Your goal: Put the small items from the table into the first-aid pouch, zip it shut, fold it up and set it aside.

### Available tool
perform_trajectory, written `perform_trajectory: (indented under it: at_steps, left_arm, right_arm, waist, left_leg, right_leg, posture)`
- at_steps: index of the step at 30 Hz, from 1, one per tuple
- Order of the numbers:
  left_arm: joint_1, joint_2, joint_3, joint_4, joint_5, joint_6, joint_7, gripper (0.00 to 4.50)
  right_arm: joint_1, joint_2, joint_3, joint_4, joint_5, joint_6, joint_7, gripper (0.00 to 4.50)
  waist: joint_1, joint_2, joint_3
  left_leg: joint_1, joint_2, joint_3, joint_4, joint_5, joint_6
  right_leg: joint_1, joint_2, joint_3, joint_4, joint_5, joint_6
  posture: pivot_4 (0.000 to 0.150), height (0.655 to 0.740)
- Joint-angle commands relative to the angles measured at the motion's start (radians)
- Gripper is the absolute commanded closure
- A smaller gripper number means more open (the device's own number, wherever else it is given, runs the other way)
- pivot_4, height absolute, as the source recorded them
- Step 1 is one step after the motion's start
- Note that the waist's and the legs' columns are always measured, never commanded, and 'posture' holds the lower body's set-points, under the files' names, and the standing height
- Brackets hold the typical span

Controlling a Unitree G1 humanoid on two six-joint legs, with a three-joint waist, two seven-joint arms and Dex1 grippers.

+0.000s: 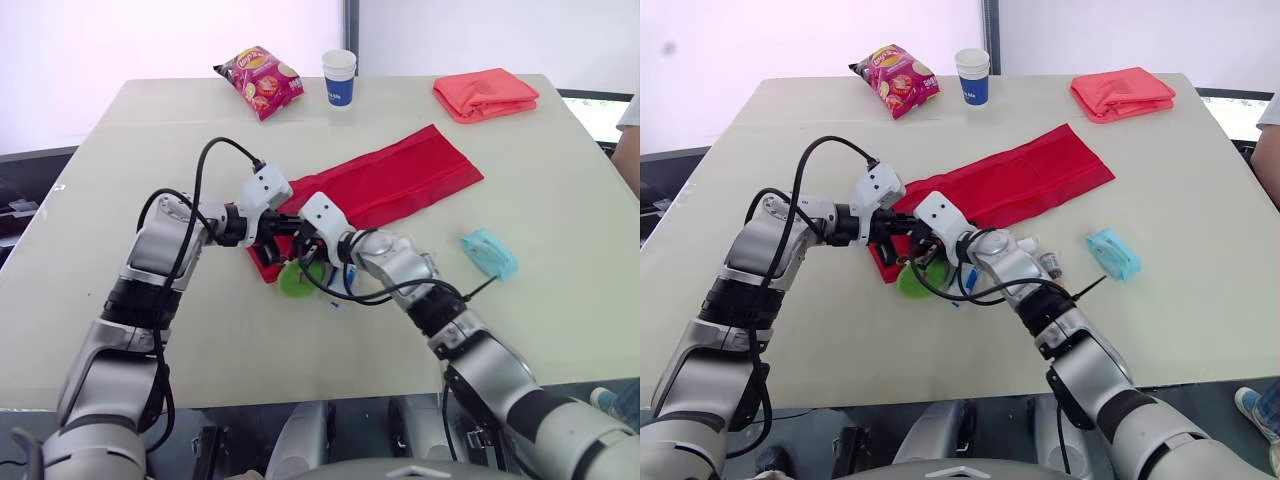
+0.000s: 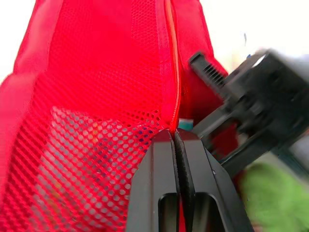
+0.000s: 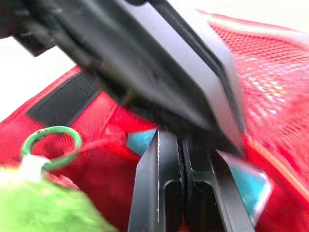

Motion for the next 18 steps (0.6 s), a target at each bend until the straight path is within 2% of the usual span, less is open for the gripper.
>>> perform_trajectory:
  at_steps: [1,3,7,13,18]
  left_arm:
    - [0.001,0.007,-0.004,0.022,0.009,-0.013,-0.014,4.5]
    - [-0.002,0.004,-0.002,0.028,0.011,-0.015,-0.015,4.5]
    - [-0.004,-0.004,-0.004,0.025,0.01,-0.012,-0.017,4.5]
    - [-0.003,-0.012,-0.008,0.016,0.01,-0.009,-0.018,4.5]
    - [-0.001,-0.019,-0.013,0.013,0.015,-0.013,-0.016,4.5]
  right_arm:
    - [-0.011,-0.028,-0.022,-0.187,0.004,0.05,0.027,4.48]
    - [-0.008,-0.035,-0.007,-0.197,-0.015,0.066,0.026,4.48]
    - [-0.01,-0.018,0.048,-0.105,-0.093,0.017,-0.007,4.48]
    - [-0.064,0.101,0.014,0.116,-0.125,-0.095,-0.083,4.48]
    - [-0.137,0.148,-0.063,0.259,-0.123,-0.279,-0.17,4.48]
  waist:
    - [-0.002,0.0,0.0]
    - [-0.003,0.0,0.0]
    - [-0.003,0.0,0.0]
    - [-0.003,0.0,0.0]
    - [0.001,0.0,0.0]
  left_leg:
    - [0.0,0.0,0.0,0.0,0.0,0.0]
    - [0.0,0.0,0.0,0.0,0.0,0.0]
    - [0.0,0.0,0.0,0.0,0.0,0.0]
    - [0.0,0.0,0.0,0.0,0.0,0.0]
    - [0.001,0.0,0.0,0.0,0.001,-0.001]
  right_leg:
    - [0.0,0.0,0.0,0.0,0.0,0.0]
    - [0.0,0.0,0.0,0.0,0.0,0.0]
    - [-0.001,0.001,0.0,0.0,0.0,0.0]
    - [-0.001,0.001,0.0,0.0,0.0,0.0]
    - [0.0,0.0,-0.001,0.0,0.0,0.0]
  posture:
    - [0.15,0.74]
    - [0.15,0.74]
    - [0.15,0.74]
    - [0.15,0.74]
    - [0.15,0.74]
